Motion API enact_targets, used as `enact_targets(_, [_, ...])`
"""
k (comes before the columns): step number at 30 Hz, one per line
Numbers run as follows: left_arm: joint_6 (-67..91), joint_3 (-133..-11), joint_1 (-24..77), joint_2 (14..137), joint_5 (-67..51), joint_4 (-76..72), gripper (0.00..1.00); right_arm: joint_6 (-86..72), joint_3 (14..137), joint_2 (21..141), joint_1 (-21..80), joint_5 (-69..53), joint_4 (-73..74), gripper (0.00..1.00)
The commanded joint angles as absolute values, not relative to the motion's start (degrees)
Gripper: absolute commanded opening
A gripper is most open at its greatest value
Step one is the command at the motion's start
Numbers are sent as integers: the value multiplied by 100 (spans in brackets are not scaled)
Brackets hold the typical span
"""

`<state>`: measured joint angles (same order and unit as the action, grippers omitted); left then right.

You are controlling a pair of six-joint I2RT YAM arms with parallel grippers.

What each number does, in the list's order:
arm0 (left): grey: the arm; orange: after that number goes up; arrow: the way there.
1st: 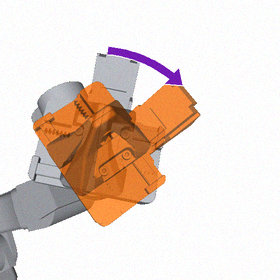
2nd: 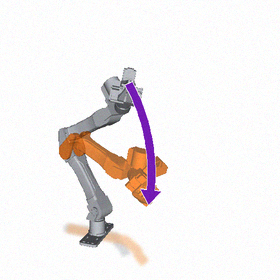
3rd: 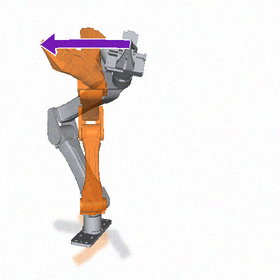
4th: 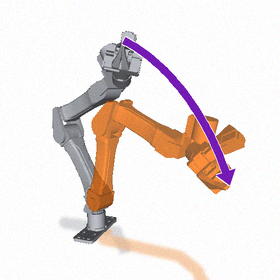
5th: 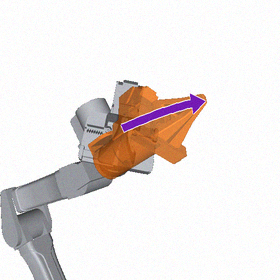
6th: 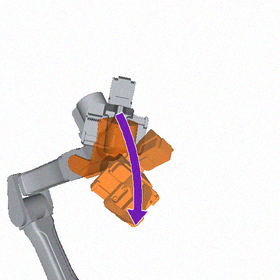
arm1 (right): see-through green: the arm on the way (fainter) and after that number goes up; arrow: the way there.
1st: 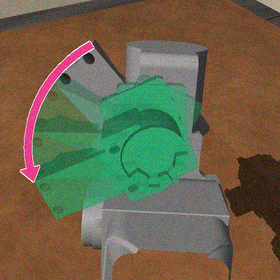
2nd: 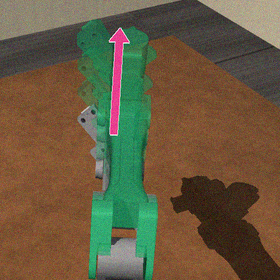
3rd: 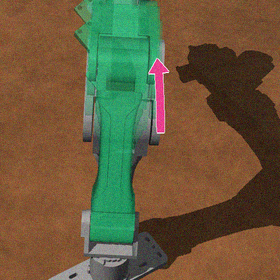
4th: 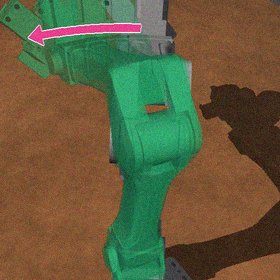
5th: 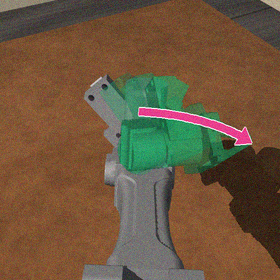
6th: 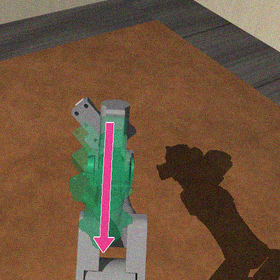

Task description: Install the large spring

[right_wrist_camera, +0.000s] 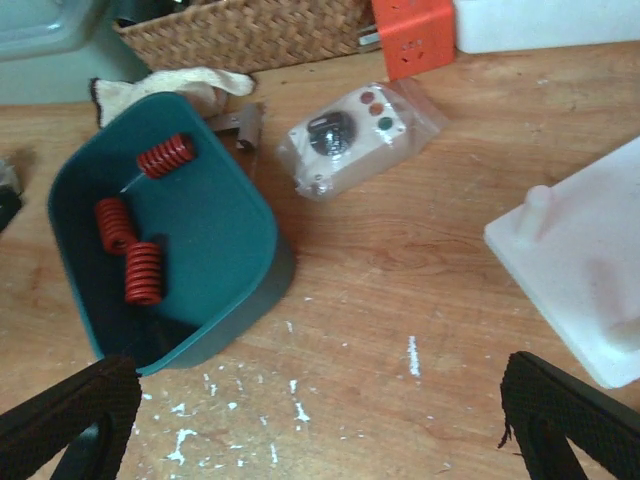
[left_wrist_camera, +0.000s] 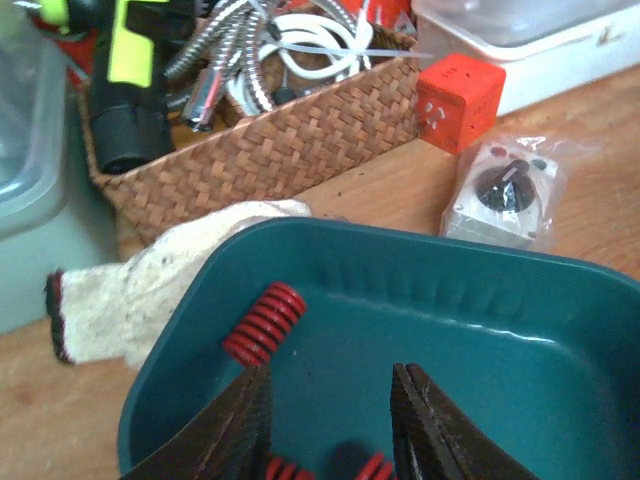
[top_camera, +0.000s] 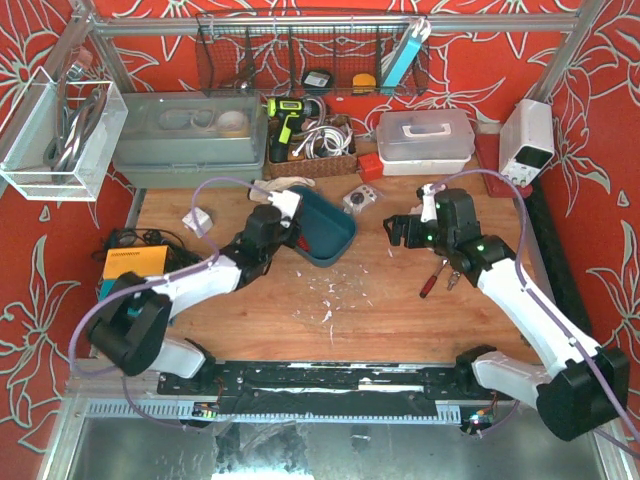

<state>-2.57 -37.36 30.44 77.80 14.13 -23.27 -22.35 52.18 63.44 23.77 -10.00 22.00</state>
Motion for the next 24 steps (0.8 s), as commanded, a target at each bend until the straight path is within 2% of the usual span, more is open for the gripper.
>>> enact_targets(1, [-1015,-4552,2822,8513,931,-1666,37,-2458,4884,5936,2500,-1024,1607,99])
enact_targets(8, [-1792,-6149,2599,9744,903,-461,39,-2476,4748,5740,2514,-918,1463,99])
enact_targets(13, [-2165,-6859,2456,10432,1104,180,42,-2453,4740,5710,2514,-935,1486,99])
enact_targets(24, [-2397,-7184,2307,11038,1302,506,46,-2442,4691,5599,2513,-870,1456,99])
